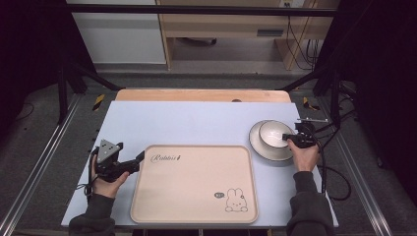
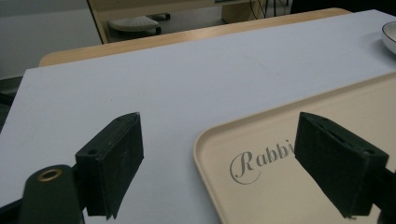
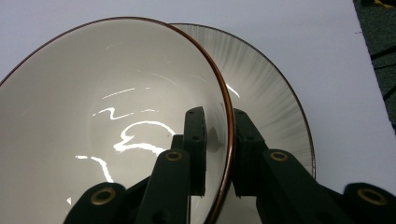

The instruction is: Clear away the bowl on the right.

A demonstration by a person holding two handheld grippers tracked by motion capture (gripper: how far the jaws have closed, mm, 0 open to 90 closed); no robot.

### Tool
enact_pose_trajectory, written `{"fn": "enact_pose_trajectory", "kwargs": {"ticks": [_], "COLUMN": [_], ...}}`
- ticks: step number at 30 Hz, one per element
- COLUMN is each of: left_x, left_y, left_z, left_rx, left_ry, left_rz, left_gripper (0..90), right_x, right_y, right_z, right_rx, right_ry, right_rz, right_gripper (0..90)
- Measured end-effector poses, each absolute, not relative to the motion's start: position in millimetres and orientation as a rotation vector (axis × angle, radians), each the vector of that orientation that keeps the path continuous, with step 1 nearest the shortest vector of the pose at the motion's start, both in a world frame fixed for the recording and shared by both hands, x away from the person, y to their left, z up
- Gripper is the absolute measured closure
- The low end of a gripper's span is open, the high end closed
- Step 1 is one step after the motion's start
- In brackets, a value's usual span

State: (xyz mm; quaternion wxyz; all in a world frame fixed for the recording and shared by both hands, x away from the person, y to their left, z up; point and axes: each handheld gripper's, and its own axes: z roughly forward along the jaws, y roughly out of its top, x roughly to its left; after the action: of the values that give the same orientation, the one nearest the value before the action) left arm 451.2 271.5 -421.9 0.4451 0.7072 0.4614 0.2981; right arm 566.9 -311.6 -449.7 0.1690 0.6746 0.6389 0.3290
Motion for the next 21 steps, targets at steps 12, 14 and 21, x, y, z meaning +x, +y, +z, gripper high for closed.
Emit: {"fn": "enact_pose_trajectory", "kwargs": {"ticks": [12,14,21], "left_x": [451.3,451.4,451.3], "left_y": [272.1,272.1,272.3], "left_z": [-421.8,-421.8,-421.5], "left_rx": [1.752,1.752,1.751], "left_ry": [1.146,1.147,1.147], "left_rz": [0.741,0.740,0.740], "left_gripper": [15.3,15.3,15.3], "right_x": [567.0,566.5,565.6], "right_y": [-311.8,-311.7,-308.9], "right_z": [-448.6,-448.3,-447.0], "right_rx": [1.944,1.935,1.919], "right_ry": [1.788,1.786,1.770], "right_rz": [0.944,0.941,0.934], "right_gripper": [80.9,81.5,82.0]}}
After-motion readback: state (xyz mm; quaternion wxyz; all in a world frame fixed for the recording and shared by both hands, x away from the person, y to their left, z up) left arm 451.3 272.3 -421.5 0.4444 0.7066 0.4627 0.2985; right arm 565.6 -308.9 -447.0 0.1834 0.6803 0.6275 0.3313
